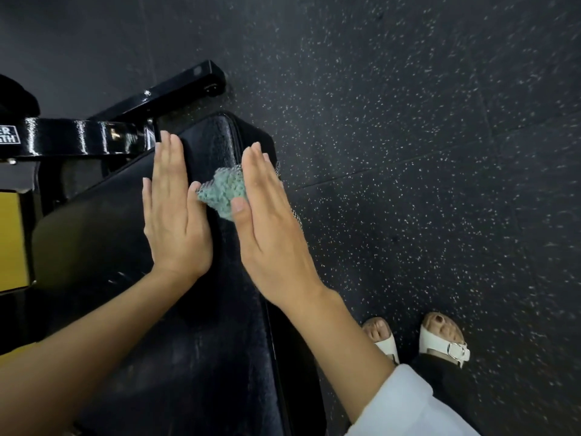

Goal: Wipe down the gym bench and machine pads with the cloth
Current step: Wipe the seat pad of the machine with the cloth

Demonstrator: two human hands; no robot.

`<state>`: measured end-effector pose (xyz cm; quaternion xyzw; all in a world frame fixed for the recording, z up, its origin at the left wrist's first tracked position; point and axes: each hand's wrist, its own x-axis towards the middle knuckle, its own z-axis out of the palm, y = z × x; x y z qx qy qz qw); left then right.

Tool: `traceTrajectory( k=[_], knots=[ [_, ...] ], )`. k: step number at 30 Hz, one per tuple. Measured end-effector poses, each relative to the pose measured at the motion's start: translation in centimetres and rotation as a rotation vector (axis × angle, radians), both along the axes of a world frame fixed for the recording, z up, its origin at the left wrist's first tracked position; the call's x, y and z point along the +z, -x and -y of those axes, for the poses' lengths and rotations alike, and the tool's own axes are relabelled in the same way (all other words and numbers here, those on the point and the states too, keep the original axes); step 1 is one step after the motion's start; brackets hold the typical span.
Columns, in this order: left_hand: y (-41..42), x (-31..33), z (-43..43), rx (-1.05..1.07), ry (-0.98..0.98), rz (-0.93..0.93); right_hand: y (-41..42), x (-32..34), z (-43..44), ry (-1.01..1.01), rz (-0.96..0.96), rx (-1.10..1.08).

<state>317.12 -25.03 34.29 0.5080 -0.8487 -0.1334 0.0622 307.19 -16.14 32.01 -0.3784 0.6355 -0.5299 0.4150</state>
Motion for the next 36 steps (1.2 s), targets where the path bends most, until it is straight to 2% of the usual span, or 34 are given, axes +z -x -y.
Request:
traceTrajectory(
  k=[4, 11, 24, 30, 36],
  knots=[
    [0.0, -0.1, 0.0, 0.0, 0.0, -0.014, 1.4, -0.5, 2.2, -0.007, 0.11, -0.009],
    [0.0, -0.3, 0.2, 0.002, 0.009, -0.007, 3.6, -1.0, 5.7, 0.009, 0.089, -0.011],
    [0.2, -0.1, 0.1, 0.004, 0.01, 0.022, -0.2, -0.9, -2.1, 0.041, 0.069, 0.054],
    [0.2, 0.0, 0.1, 0.006, 0.006, 0.02, 0.8, -1.2, 0.8, 0.069, 0.117, 0.001],
    [0.3, 0.0, 0.1, 0.019, 0.01, 0.019, 2.7, -1.4, 4.7, 0.046, 0.08, -0.017]
  ],
)
